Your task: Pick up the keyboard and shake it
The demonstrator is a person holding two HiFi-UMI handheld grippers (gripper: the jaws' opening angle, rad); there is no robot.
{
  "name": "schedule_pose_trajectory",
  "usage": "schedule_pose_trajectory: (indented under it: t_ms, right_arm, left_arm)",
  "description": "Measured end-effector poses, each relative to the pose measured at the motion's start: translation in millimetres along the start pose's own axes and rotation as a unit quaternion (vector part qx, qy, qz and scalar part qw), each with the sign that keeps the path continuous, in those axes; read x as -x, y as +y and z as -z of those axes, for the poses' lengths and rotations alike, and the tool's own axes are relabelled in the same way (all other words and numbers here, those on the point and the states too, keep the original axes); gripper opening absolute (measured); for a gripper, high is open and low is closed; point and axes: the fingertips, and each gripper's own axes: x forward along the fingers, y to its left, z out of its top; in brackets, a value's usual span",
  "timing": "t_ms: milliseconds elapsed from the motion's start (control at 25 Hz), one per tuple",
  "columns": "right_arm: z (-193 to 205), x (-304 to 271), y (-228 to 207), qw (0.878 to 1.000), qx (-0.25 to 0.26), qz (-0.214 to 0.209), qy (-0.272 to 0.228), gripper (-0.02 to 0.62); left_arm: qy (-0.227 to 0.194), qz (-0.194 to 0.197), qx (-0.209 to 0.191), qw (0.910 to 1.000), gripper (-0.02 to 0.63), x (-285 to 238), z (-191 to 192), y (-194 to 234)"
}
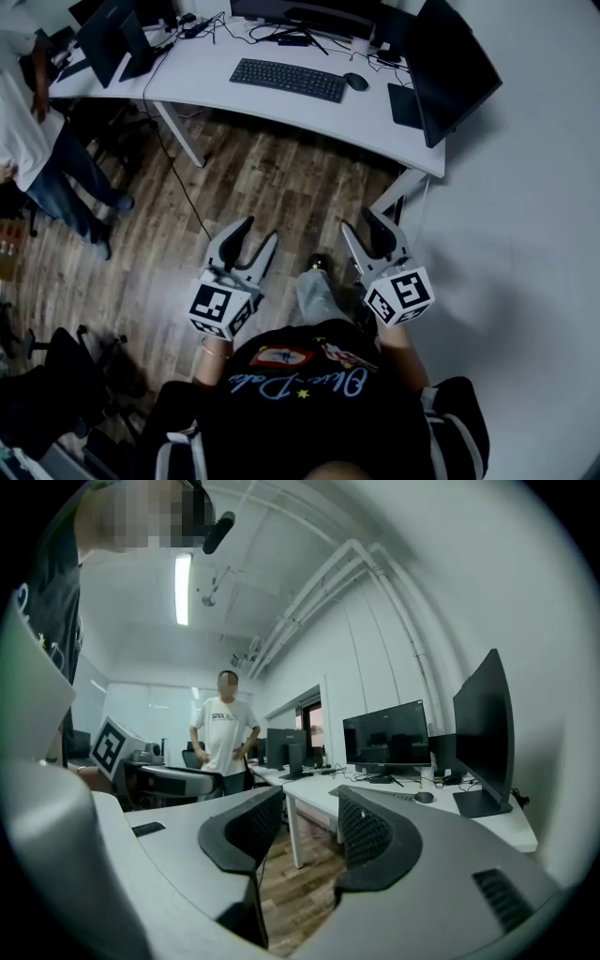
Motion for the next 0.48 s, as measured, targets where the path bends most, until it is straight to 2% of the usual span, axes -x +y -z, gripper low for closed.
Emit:
schedule_pose_trajectory:
  t_ms: [280, 480]
  right_arm:
    - [-1.9, -68.4, -74.4, 1.0, -0.008, -0.014, 0.004, 0.158]
    - [-7.2, -107.3, -117.0, 0.999, -0.016, -0.026, 0.01, 0.16]
  left_arm:
    - [-0.009, -0.022, -0.001, 0.9997, 0.173, -81.4, -14.0, 45.5]
    - [0.003, -0.043, 0.0, 0.9991, 0.173, -130.1, -22.6, 72.8]
